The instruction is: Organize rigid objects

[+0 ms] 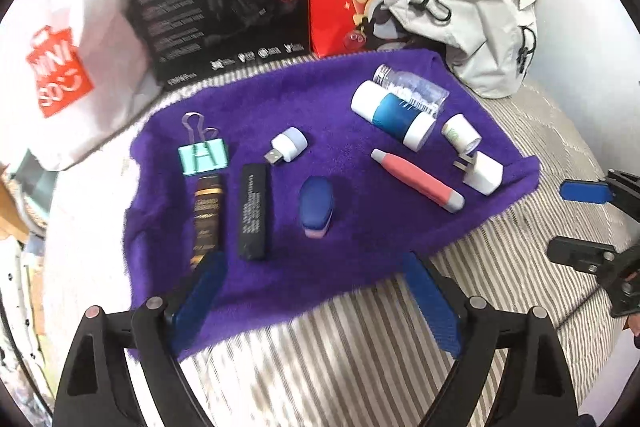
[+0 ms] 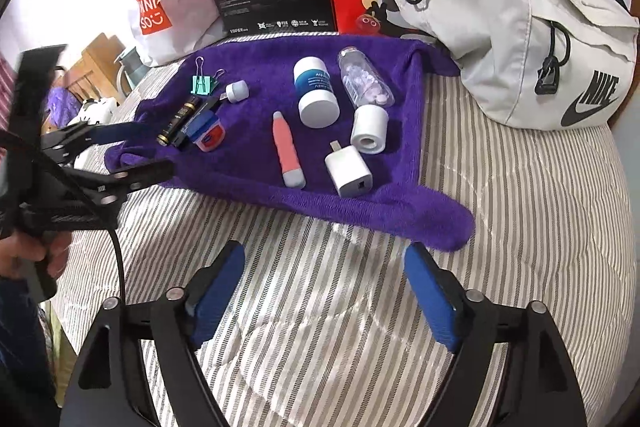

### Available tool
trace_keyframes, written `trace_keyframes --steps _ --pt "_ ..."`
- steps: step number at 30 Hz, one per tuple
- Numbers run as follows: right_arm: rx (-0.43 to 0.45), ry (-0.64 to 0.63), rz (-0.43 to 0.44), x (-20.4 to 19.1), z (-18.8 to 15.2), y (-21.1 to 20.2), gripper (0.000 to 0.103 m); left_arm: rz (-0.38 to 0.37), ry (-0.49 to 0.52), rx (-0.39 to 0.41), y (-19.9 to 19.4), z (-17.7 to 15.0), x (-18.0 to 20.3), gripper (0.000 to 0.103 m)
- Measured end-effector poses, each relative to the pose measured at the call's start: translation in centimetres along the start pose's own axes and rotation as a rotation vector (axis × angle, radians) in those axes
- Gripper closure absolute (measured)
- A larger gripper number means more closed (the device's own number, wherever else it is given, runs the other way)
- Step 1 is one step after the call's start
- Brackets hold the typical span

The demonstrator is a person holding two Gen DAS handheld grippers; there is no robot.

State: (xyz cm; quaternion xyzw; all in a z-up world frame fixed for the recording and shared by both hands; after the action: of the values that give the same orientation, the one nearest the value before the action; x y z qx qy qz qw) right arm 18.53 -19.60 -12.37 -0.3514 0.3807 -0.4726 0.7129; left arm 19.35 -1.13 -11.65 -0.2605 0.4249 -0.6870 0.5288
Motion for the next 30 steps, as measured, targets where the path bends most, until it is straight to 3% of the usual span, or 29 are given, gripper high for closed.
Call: trace_keyframes --steps 4,6,9,20,30 --pt "-0.012 0.008 -0.013 -0.2 -0.5 -0.1 0.011 0.026 -0.04 0.011 -2.1 -1.0 -0.1 0.003" --pt "-0.006 0.002 -0.026 -0.5 -0.7 -0.3 0.003 0.072 -0.078 -0.001 -3.1 -1.8 -0.4 0.002" --pt "0.001 -0.003 -0.029 -1.1 -1.2 -0.6 0.0 0.09 -0.108 0.0 -4.3 -2.6 -0.3 0.002" --pt "0.003 0.084 -0.078 -0.8 -2.8 -2.5 0.0 0.052 -0.223 -0.003 -6.8 -5.5 0.6 0.002" --pt "0.036 0.119 -0.153 0.2 -3.8 -5.0 0.0 0.032 -0.258 -0.01 -7.7 -7.4 1.2 0.002"
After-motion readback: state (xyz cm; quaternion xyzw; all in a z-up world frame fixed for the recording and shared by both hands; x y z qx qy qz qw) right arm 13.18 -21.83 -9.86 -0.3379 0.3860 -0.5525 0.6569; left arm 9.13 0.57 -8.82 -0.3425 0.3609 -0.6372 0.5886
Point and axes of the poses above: each gripper's, at about its wrist camera, not at the fingertips, and y roughly the way its jaws point, x to its right, z to its top, the point moved 7 cm from there along y, roughly the way its jaws point, and after that the axes turned 5 degrees about y, right-handed, at the moved point
